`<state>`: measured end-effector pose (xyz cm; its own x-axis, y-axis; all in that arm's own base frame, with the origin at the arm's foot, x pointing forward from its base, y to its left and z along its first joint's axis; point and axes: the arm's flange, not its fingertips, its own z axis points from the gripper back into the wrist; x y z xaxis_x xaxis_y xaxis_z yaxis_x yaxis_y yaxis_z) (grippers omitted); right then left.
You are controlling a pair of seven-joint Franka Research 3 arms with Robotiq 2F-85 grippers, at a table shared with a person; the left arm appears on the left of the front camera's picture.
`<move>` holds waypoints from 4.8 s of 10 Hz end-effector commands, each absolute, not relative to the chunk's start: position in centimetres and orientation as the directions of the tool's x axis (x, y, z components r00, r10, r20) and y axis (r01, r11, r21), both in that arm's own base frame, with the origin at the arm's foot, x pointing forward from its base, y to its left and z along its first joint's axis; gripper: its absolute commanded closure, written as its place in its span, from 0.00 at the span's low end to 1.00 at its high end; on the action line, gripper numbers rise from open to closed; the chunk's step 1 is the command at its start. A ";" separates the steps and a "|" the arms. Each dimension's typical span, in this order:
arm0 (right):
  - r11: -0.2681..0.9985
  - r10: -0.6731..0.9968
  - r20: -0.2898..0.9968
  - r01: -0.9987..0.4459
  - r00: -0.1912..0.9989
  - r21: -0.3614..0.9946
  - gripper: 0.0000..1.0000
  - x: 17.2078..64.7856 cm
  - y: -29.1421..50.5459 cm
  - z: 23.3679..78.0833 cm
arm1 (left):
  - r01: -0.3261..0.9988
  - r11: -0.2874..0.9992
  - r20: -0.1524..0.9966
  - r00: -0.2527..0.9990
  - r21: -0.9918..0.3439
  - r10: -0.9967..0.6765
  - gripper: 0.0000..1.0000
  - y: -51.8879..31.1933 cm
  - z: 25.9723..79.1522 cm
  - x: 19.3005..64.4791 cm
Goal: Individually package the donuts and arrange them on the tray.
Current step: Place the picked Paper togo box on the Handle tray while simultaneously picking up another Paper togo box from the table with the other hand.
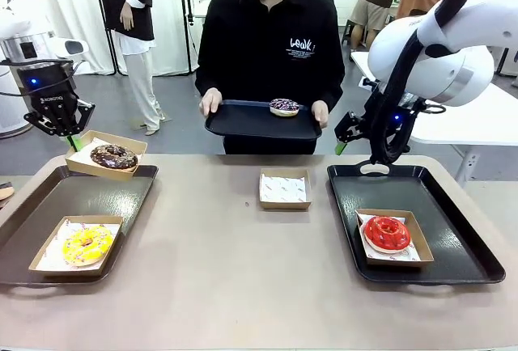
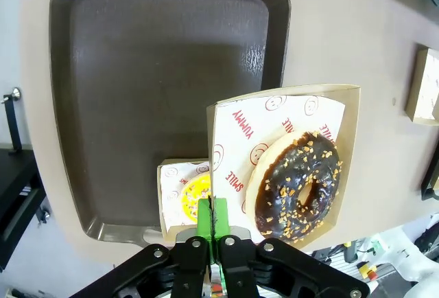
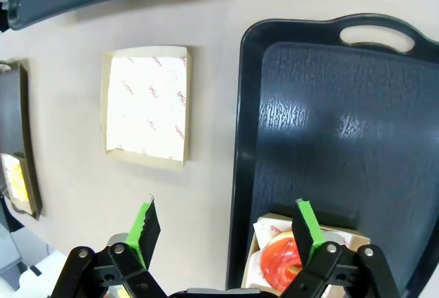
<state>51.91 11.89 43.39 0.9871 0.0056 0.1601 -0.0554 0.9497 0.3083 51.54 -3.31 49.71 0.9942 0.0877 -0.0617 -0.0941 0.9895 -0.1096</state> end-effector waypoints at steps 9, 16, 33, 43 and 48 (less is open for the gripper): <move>0.989 -0.024 0.163 0.000 0.986 0.148 0.00 52.5 15.2 43.2 | -0.054 0.994 -0.032 0.998 -0.097 0.051 0.99 -1.7 48.8 52.3; 0.997 -0.053 0.125 0.059 0.991 -0.044 0.00 56.7 26.3 40.2 | -0.043 0.999 0.058 0.997 0.027 0.041 0.99 4.6 45.8 54.1; 0.997 -0.068 0.193 0.058 0.979 0.060 0.00 56.5 26.9 33.5 | -0.118 0.993 0.057 0.991 -0.015 0.119 0.99 6.9 42.5 55.8; 0.994 -0.076 0.171 0.061 0.982 0.094 0.00 56.6 25.6 32.2 | -0.104 0.994 0.010 0.995 0.033 0.103 0.99 4.7 40.0 58.3; 0.994 -0.071 0.165 0.054 0.984 0.100 0.00 56.7 25.4 31.9 | -0.094 0.994 -0.014 0.995 0.047 0.095 0.99 4.3 38.8 59.4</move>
